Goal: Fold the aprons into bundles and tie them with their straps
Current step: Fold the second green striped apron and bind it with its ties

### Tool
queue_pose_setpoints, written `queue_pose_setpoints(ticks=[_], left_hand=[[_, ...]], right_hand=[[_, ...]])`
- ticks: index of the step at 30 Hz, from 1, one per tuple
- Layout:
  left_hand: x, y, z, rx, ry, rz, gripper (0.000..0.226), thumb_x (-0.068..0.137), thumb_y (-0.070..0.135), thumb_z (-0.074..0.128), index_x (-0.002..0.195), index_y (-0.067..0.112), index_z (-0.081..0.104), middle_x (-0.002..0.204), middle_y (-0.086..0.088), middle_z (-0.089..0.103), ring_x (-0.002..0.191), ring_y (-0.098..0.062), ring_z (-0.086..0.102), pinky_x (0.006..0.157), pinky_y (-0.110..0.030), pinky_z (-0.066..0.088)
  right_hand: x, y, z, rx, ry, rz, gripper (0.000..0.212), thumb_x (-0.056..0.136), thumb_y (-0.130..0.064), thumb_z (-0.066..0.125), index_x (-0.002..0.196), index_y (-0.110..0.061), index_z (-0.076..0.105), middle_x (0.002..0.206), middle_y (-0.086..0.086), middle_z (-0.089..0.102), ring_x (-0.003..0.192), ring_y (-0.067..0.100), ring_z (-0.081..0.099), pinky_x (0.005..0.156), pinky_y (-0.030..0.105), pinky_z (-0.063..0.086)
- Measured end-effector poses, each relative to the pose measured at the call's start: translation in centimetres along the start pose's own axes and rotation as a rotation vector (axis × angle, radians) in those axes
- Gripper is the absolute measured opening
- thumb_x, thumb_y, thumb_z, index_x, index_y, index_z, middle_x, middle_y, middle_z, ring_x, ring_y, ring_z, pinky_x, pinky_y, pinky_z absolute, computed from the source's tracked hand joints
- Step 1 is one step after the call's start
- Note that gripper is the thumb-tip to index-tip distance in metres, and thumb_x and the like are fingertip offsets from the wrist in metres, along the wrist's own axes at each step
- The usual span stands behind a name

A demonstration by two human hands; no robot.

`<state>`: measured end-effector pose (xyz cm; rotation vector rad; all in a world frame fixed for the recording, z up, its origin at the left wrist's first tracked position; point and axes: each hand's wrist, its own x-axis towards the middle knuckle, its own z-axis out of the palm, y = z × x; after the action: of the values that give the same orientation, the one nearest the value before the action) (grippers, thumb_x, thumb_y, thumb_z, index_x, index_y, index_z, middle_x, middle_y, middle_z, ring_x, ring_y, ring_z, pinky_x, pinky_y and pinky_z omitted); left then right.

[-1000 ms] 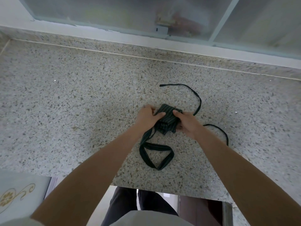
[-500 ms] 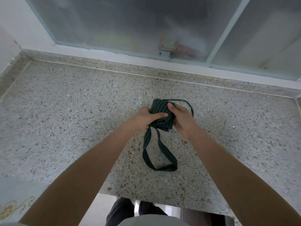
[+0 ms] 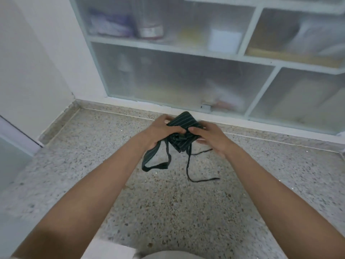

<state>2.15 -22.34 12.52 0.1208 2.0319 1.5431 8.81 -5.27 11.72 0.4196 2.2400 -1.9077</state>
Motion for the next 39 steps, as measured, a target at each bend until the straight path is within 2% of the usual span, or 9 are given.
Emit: queue_pose_setpoints(ticks=[3,8,11,15,21,25,29,33,39], left_hand=[[-0.2,1.2,-1.0,-0.298,0.083,0.022,0.066,0.068,0.023,0.083,0.121,0.001,0.052,0.109,-0.015,0.065,0.096,-0.026,0.067,0.083,-0.036,0.056],[-0.9,2.6,-2.5,-0.199,-0.130,0.102,0.047,0.078,0.020,0.075,0.121,0.010,0.060,0.114,-0.008,0.068,0.106,-0.022,0.064,0.094,-0.036,0.051],[-1.1,3.4,-3.3,-0.144,-0.157,0.141,0.043,0.077,0.016,0.075,0.118,0.012,0.061,0.111,-0.009,0.069,0.103,-0.025,0.065,0.092,-0.039,0.053],[-1.1,4.6,-3.5,-0.085,-0.072,0.203,0.043,0.073,0.010,0.079,0.113,0.012,0.064,0.106,-0.011,0.070,0.098,-0.027,0.067,0.090,-0.044,0.054],[-0.8,5.7,-4.4,-0.071,0.114,0.211,0.048,0.067,0.012,0.082,0.112,0.006,0.064,0.104,-0.009,0.069,0.096,-0.025,0.066,0.088,-0.040,0.055],[-0.8,6.6,-4.7,-0.053,0.233,0.288,0.049,0.065,0.016,0.083,0.109,0.010,0.062,0.103,-0.004,0.068,0.094,-0.019,0.065,0.082,-0.032,0.055],[-1.4,7.5,-4.7,0.324,0.357,0.359,0.068,0.068,0.022,0.081,0.120,0.004,0.042,0.108,-0.003,0.056,0.098,-0.017,0.056,0.077,-0.023,0.047],[-2.5,8.2,-4.8,0.622,0.227,0.465,0.063,0.073,0.015,0.078,0.121,0.002,0.040,0.114,-0.007,0.060,0.100,-0.018,0.058,0.075,-0.017,0.044],[-4.4,9.6,-5.6,0.683,-0.128,0.534,0.048,0.066,0.012,0.082,0.102,0.026,0.053,0.089,0.015,0.061,0.080,0.000,0.057,0.073,-0.009,0.044]], right_hand=[[0.2,-2.2,1.5,0.182,0.146,-0.082,0.017,0.085,-0.015,0.068,0.099,-0.011,0.058,0.095,0.007,0.067,0.089,0.019,0.065,0.088,0.032,0.052],[0.0,-4.5,3.1,0.324,0.195,-0.153,0.024,0.087,-0.012,0.065,0.108,-0.002,0.055,0.096,0.011,0.066,0.086,0.020,0.066,0.068,0.021,0.057],[-0.3,-5.3,3.4,0.338,0.179,-0.145,0.023,0.089,-0.017,0.064,0.107,-0.005,0.055,0.101,0.012,0.067,0.088,0.021,0.068,0.073,0.028,0.058],[-0.5,-6.1,3.5,0.363,0.077,-0.082,0.025,0.091,-0.030,0.058,0.109,-0.013,0.055,0.105,0.009,0.067,0.094,0.026,0.068,0.082,0.039,0.056],[-0.5,-6.8,2.8,0.343,0.050,0.022,0.040,0.099,-0.045,0.037,0.112,-0.015,0.059,0.097,0.010,0.069,0.081,0.019,0.062,0.071,0.027,0.046],[-0.4,-6.8,2.9,0.079,0.078,-0.081,0.019,0.095,-0.007,0.050,0.094,-0.001,0.068,0.072,0.008,0.060,0.053,0.013,0.041,0.053,0.021,0.034],[-0.6,-9.3,3.4,-0.572,0.087,-0.243,0.017,0.092,-0.015,0.056,0.089,-0.008,0.071,0.068,-0.006,0.060,0.057,0.004,0.051,0.054,0.012,0.037],[-2.2,-13.6,2.3,-1.069,-0.032,-0.395,0.017,0.093,-0.019,0.056,0.097,-0.012,0.071,0.080,-0.012,0.060,0.073,0.006,0.055,0.070,0.015,0.041],[-3.4,-17.9,-0.2,-0.924,-0.032,-0.580,0.011,0.081,-0.014,0.070,0.088,-0.021,0.075,0.078,-0.018,0.066,0.070,-0.012,0.057,0.069,0.000,0.038]])
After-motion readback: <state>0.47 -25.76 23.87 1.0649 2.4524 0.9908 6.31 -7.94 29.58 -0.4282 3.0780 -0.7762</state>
